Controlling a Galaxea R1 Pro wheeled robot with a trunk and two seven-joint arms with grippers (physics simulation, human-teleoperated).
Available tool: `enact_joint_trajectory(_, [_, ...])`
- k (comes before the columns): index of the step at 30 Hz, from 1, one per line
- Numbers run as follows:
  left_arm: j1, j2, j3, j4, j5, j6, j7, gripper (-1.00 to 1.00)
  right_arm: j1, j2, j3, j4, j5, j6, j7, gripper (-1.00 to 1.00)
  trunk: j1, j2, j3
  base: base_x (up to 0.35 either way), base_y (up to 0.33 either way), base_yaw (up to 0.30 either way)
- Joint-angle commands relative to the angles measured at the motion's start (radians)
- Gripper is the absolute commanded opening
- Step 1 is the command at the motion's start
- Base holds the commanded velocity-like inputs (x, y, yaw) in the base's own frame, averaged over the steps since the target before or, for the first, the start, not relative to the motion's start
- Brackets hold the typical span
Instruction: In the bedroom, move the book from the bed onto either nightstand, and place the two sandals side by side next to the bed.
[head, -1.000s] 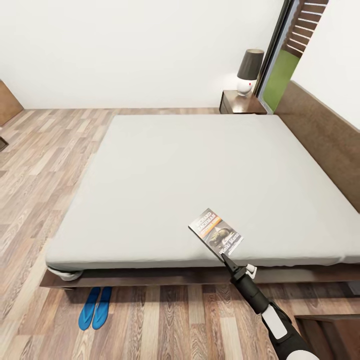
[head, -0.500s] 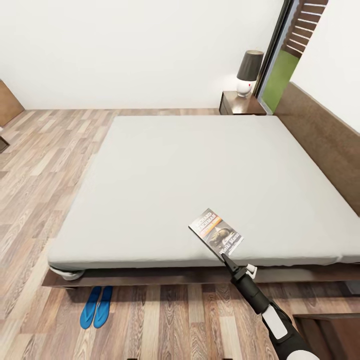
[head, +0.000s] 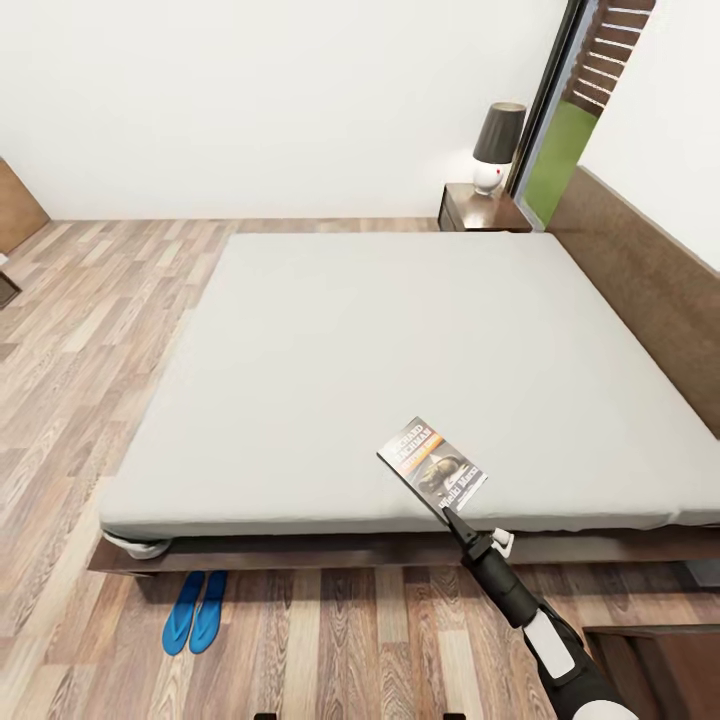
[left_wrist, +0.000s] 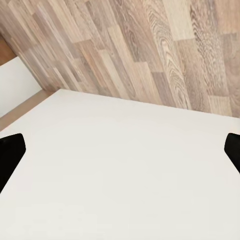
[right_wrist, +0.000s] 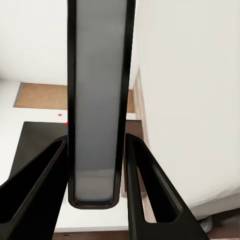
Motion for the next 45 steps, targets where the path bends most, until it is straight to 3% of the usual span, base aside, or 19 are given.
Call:
enact_joint_trajectory(1, [0.0,0.0,-0.007,0.0,0.01,-0.006,0.0,1.0,-0.001,0.001,-0.002,0.0,-0.003,0.009,0.003,-1.0,-0.004,0.006,0.002,0.0,0.0,0.0])
enact_joint_trajectory(30, [0.0,0.0,-0.006,-0.002,0.009,-0.004,-0.003,1.0,-0.001,-0.001,-0.001,0.001,-0.003,0.009,0.006,-1.0,-0.114,0.209,0.093,0.0,0.0,0.0])
enact_joint_trajectory(45, [-0.001,0.0,-0.006,-0.003,0.009,-0.003,-0.014,1.0,-0.001,-0.001,-0.002,0.001,-0.003,0.009,0.006,-1.0,-0.114,0.209,0.093,0.0,0.0,0.0])
